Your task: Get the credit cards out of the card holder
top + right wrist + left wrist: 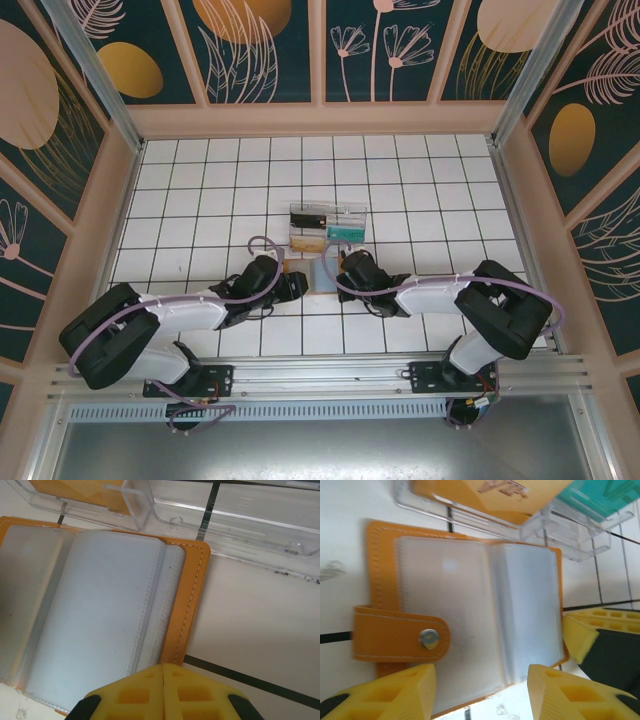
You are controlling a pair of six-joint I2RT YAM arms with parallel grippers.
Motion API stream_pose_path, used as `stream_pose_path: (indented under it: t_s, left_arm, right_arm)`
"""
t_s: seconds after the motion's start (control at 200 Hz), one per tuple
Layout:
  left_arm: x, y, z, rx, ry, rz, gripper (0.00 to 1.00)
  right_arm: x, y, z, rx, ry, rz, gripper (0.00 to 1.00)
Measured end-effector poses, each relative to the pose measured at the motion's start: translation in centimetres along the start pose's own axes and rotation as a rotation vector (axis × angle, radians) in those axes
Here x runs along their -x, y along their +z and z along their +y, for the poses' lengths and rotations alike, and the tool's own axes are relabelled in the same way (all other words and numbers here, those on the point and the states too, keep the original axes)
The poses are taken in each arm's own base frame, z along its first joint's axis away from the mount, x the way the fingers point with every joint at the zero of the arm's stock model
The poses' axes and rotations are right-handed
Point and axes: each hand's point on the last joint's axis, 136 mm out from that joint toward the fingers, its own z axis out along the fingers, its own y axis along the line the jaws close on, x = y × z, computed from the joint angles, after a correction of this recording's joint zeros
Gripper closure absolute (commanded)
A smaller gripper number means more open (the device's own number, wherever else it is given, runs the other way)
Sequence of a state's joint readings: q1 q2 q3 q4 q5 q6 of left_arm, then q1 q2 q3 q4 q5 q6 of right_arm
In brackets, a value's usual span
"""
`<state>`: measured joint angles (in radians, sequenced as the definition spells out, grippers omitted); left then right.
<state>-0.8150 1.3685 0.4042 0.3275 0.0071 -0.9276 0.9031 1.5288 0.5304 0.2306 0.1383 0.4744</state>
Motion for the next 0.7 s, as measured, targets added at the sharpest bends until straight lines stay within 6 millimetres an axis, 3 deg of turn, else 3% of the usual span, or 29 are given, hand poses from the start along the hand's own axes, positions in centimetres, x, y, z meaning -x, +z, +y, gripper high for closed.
stream_pose_path:
  t_s: [0.701]
  left_arm:
    - [-0.5,0.4,1.4,0.059,-0.001,0.010,0.49]
  right_arm:
    - [0.0,0.0,0.0,0.000,0.003,0.001,0.92]
